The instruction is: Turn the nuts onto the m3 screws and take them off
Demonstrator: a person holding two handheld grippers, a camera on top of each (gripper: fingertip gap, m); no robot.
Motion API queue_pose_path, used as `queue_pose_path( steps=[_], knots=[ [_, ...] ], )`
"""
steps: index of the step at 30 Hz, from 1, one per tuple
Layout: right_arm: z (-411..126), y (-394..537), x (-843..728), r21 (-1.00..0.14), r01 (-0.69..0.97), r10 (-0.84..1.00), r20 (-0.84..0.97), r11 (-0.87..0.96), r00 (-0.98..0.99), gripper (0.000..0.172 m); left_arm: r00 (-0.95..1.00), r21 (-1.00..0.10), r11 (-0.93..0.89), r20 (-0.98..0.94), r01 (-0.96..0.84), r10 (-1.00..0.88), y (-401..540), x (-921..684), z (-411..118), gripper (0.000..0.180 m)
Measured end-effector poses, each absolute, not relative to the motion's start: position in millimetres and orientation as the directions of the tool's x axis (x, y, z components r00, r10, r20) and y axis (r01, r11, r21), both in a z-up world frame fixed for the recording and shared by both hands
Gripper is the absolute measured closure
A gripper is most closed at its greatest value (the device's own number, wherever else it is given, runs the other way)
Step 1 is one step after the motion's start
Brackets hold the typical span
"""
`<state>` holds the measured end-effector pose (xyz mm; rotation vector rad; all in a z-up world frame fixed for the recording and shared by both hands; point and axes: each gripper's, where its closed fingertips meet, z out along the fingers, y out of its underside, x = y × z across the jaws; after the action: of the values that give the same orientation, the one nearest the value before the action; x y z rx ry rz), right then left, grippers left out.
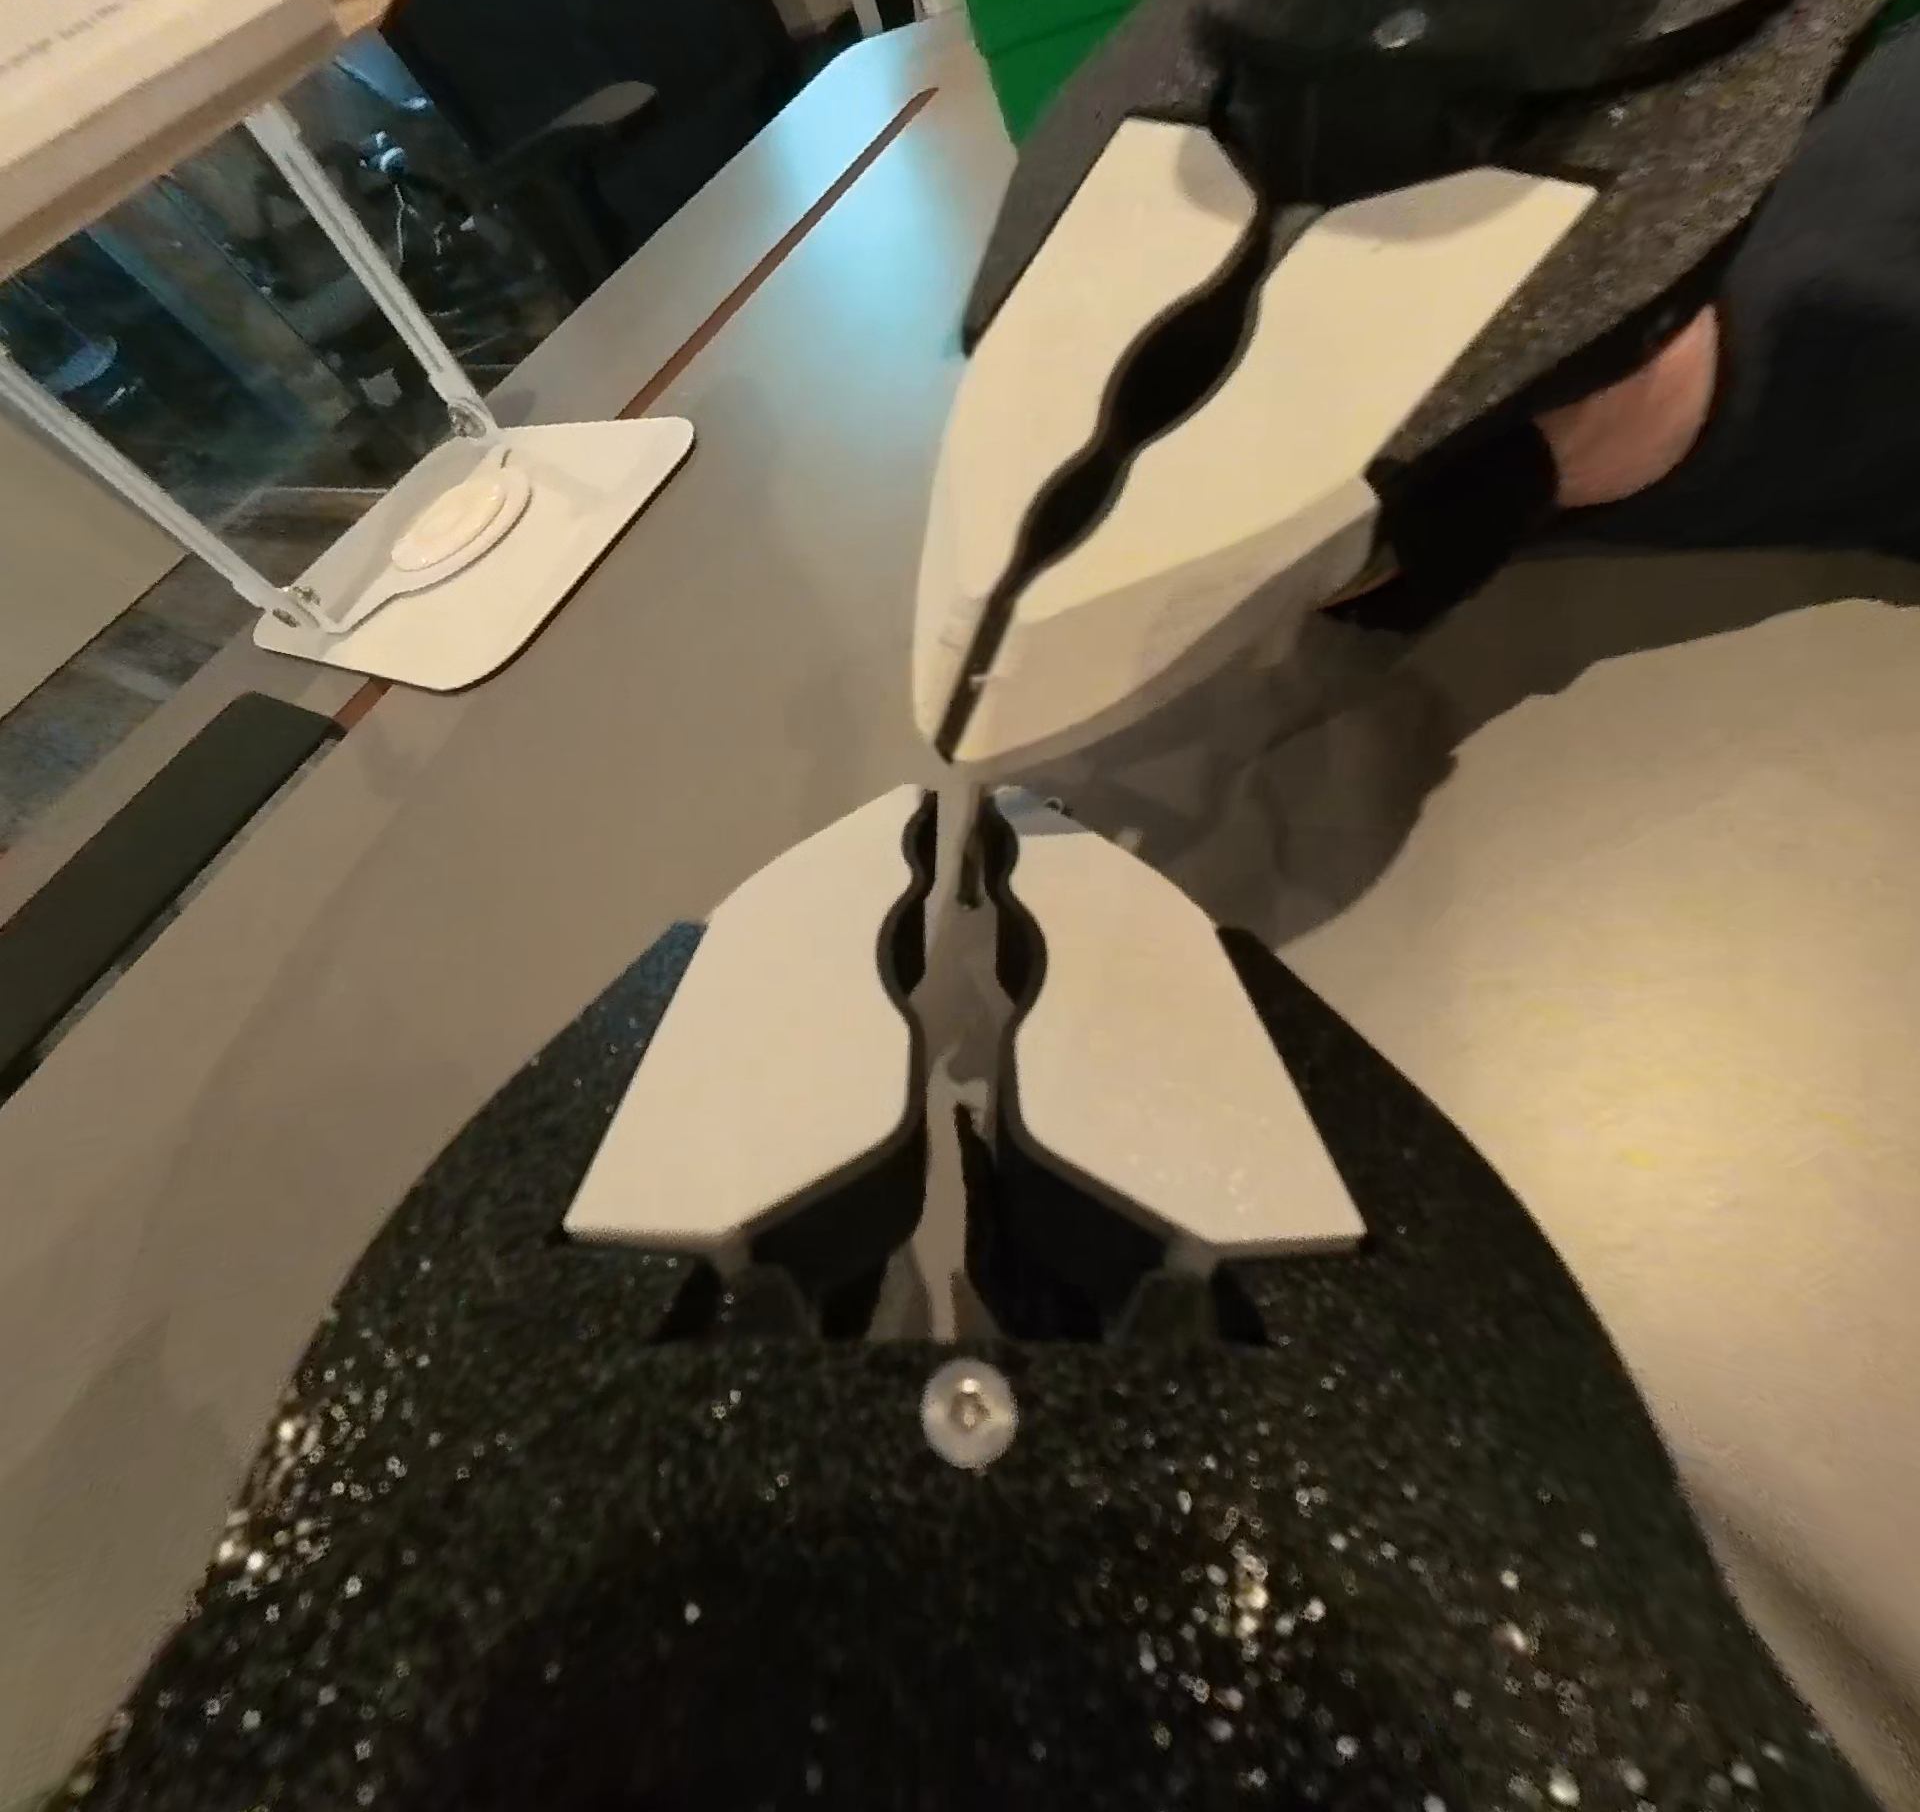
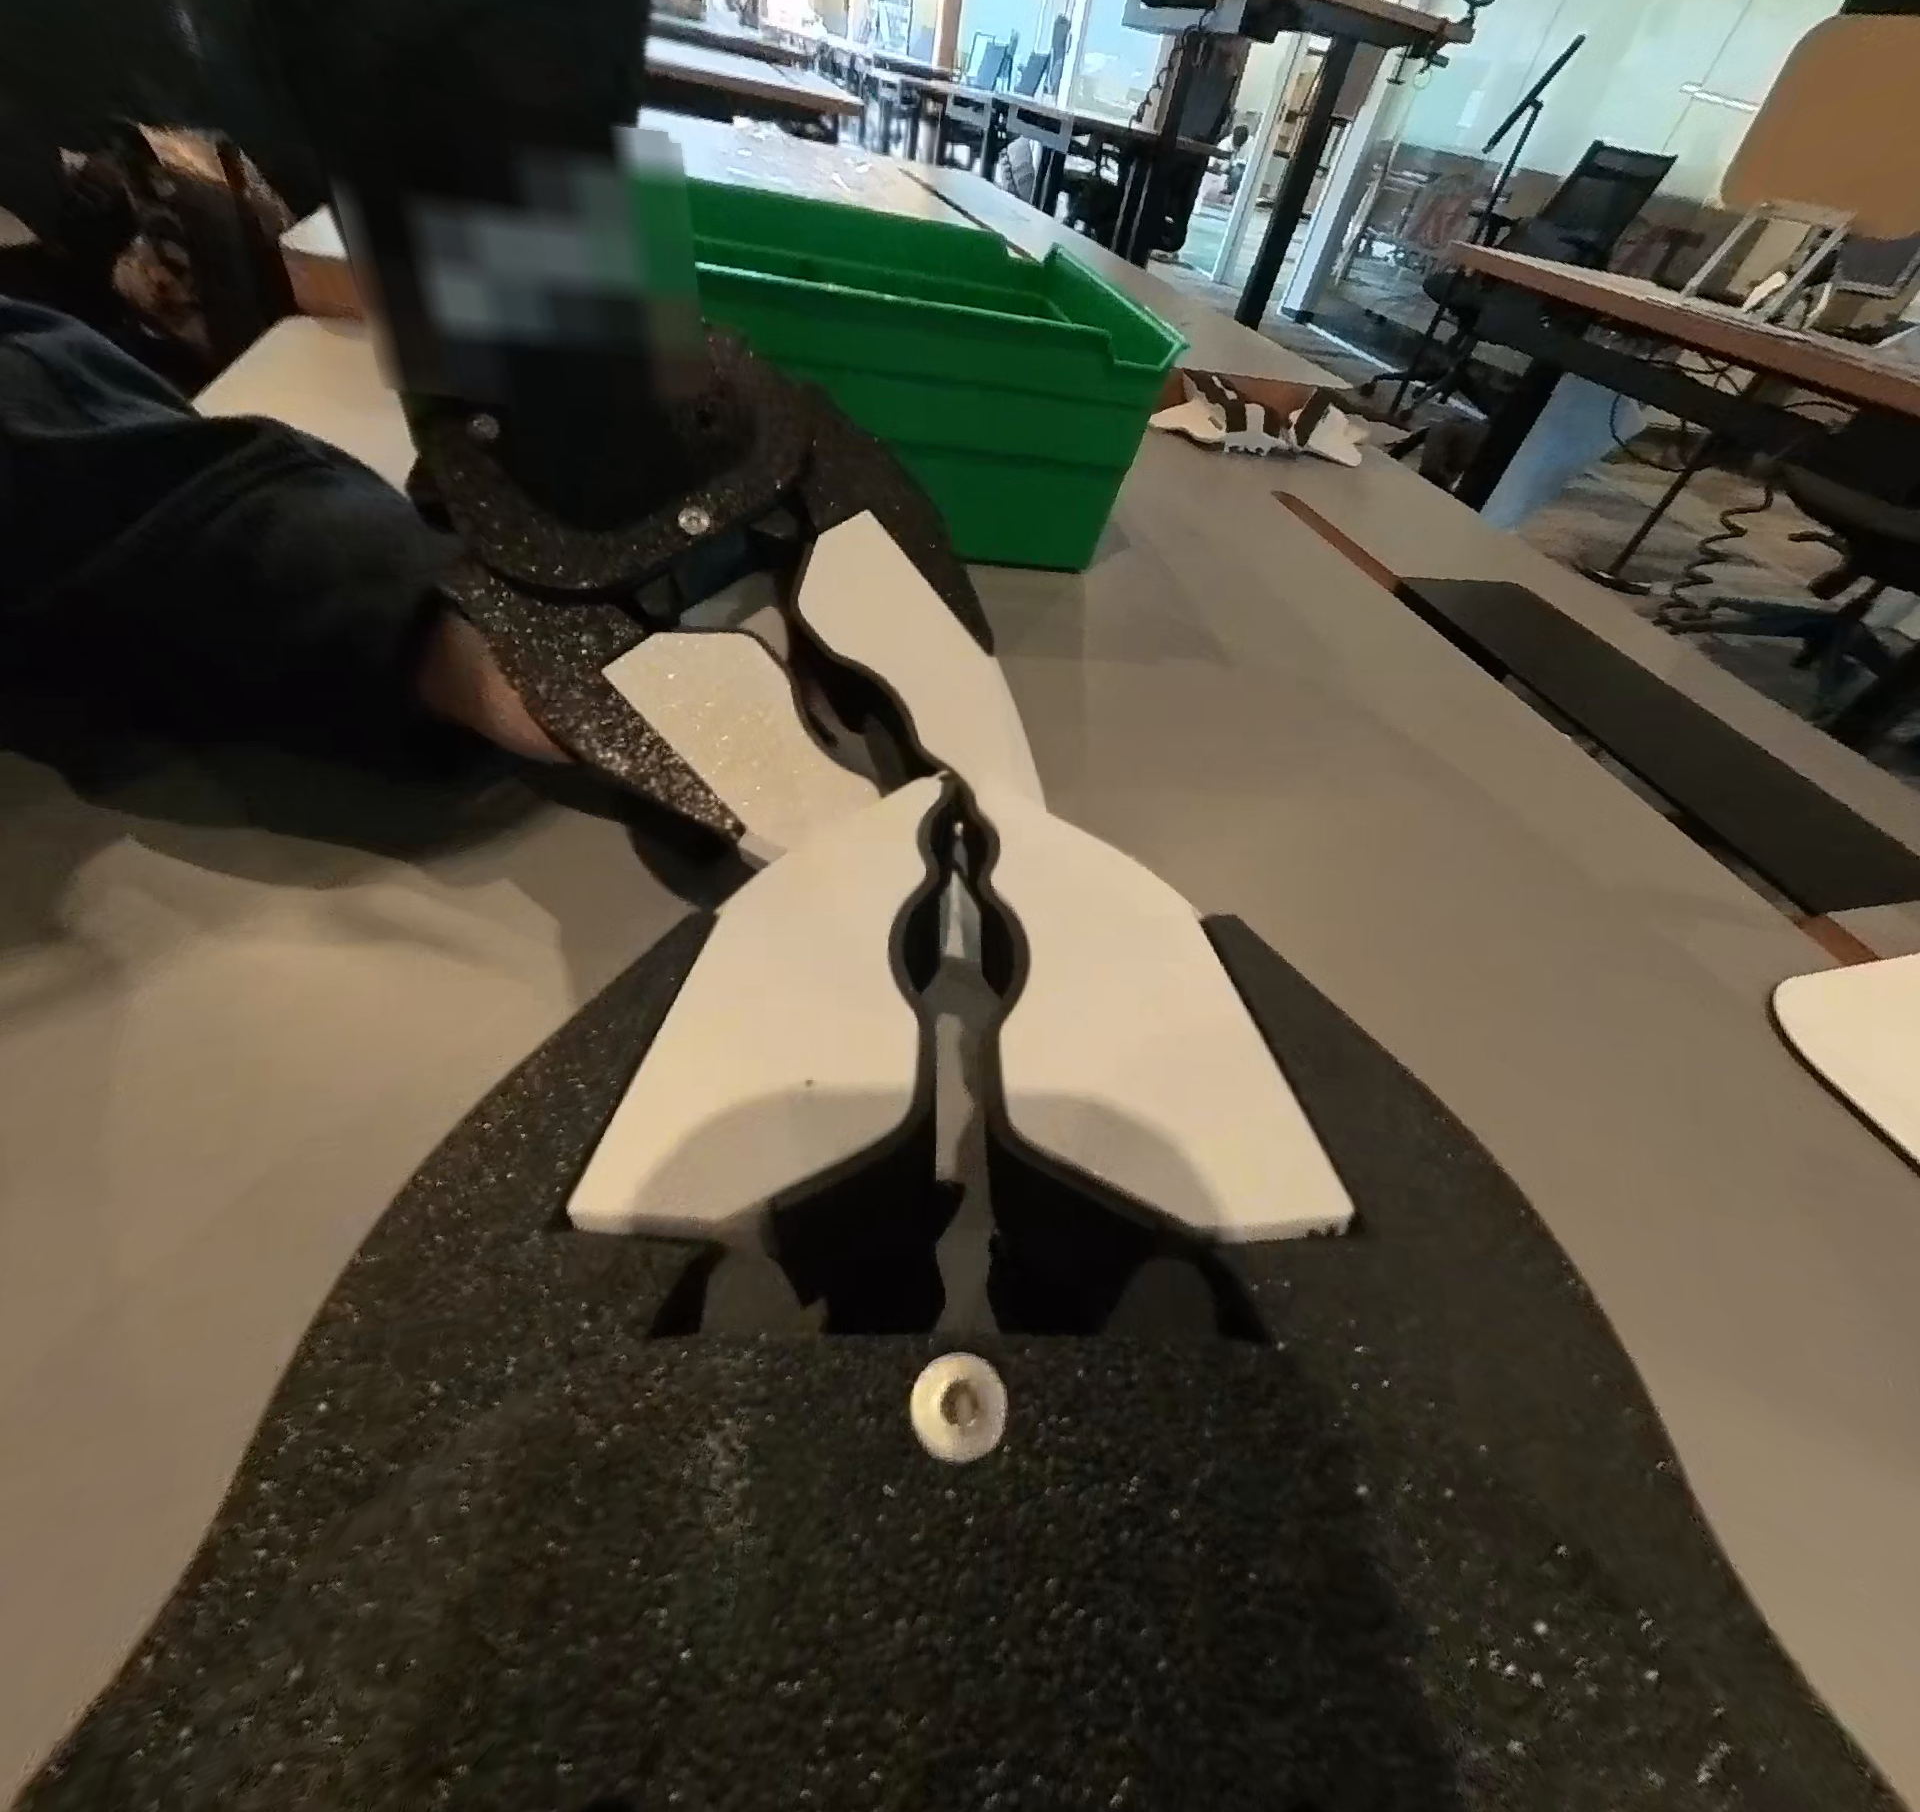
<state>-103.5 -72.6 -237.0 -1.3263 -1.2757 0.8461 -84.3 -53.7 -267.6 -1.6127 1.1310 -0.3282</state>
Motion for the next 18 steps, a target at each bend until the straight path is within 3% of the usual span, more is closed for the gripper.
queue_pose_path(
  steps=[18],
  knots=[
    [-240.6, -72.8, -105.3, -0.952, 0.254, 0.958, 0.218, 0.168, 0.185, 0.17, 0.496, -0.842, 0.008, -0.326, -0.54, -0.805, -53.6, -85.4, -276.2, 0.178]
  ],
)
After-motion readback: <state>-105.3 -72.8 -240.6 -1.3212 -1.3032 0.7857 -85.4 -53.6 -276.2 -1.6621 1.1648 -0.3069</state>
